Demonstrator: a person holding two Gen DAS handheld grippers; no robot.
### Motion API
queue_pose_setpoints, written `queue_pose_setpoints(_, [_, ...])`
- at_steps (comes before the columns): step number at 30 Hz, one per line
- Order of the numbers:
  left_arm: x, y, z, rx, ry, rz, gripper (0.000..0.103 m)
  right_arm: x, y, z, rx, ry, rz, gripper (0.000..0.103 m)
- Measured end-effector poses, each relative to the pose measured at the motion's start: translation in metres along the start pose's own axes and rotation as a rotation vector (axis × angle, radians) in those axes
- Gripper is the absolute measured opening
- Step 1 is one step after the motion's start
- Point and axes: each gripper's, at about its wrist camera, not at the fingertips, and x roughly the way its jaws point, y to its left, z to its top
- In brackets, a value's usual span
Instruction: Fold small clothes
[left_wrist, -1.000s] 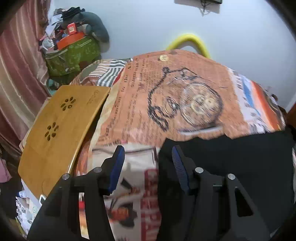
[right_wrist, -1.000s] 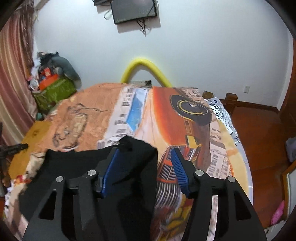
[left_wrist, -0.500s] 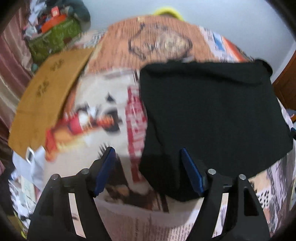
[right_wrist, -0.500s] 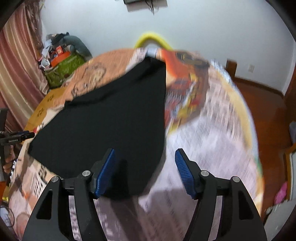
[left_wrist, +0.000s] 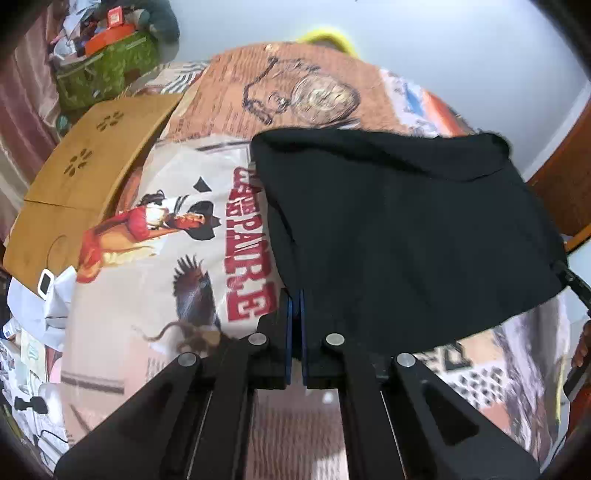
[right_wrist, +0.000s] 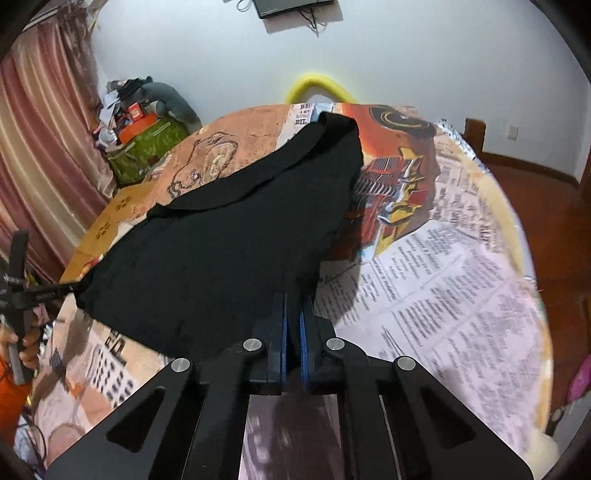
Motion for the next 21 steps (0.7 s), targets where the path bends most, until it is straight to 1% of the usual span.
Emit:
queue_pose_setpoints(5, [-0.032,-0.008,-0.013,0.028,-0.021,-0.014,0.003,-0.022,0.001,-0.019,-0.029,0.014,-0.015,0.004])
queue_pose_setpoints(9, [-0.050,-0.015,-0.034,0.049,-0.017,-0.017,0.003,-0.034,-0.001,-0.038,-0.030,0.029,-0.021,0.003])
queue_pose_setpoints(13, [-0.057,-0.017,-0.059,0.056,0.009,-0.016,0.003,-0.044,-0.004,-0.055,-0.018,0.049,-0.027,0.003])
queue_pose_setpoints(16, [-0.053,-0.011,-0.078,0.037,0.036,-0.018,0.003,-0.050,-0.008,-0.068,-0.013,0.063,-0.042,0.003])
queue_pose_setpoints(17, [-0.051,-0.010,-0.083,0.035,0.043,-0.014,0.003,-0.053,-0.008,-0.074,-0.013,0.066,-0.047,0.003])
queue_pose_setpoints(21, [-0.045,-0.005,-0.095,0.049,0.065,0.068,0.004,-0.055,-0.014,-0.087,-0.029,0.095,-0.099,0.004])
